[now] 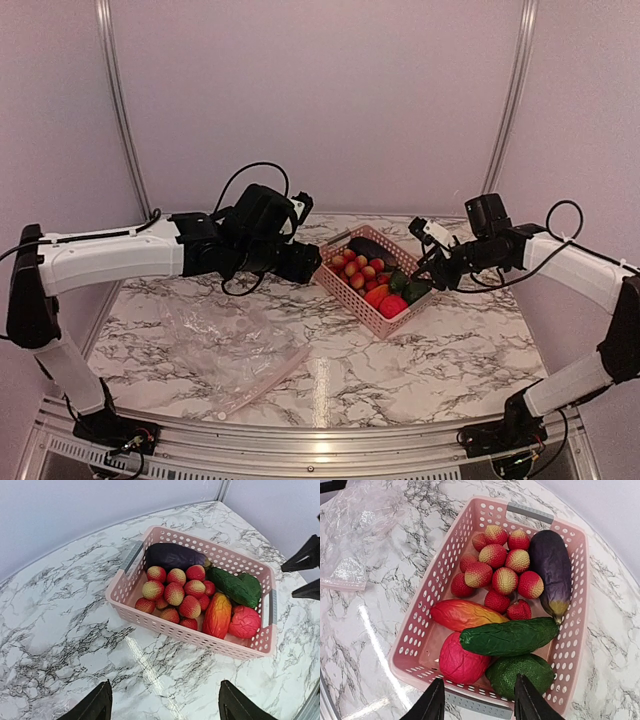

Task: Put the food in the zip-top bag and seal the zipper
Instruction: Adjust both arms in the bin at the center of the board, then pick up the zipper food storage bag at the center of the board.

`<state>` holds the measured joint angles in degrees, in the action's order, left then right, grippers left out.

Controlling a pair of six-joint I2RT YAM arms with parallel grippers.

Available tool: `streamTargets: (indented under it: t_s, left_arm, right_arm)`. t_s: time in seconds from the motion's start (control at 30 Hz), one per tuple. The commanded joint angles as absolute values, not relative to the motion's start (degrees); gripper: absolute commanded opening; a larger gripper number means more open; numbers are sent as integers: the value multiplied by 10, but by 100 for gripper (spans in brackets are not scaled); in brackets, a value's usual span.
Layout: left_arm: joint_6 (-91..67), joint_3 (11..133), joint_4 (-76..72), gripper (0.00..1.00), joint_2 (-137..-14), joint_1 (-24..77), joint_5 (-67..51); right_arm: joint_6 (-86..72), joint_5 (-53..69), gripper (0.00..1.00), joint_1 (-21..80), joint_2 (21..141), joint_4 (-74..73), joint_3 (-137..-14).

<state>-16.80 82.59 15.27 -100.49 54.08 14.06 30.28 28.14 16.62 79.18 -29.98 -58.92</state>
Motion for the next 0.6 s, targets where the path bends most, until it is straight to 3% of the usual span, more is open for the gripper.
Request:
streamTargets:
  t_s: [0.0, 0.2, 0.57]
  left_arm:
    - [-119, 740, 271, 72, -926, 613, 207]
    - [-167, 692, 337, 61, -931, 748, 339]
    - [-288, 822, 549, 50, -1148, 870, 505]
  right_arm:
    - [354, 285, 46, 194, 754, -277, -551]
    - [329, 293, 46, 214, 756, -242, -527]
    - [311, 283, 46, 215, 736, -182, -478]
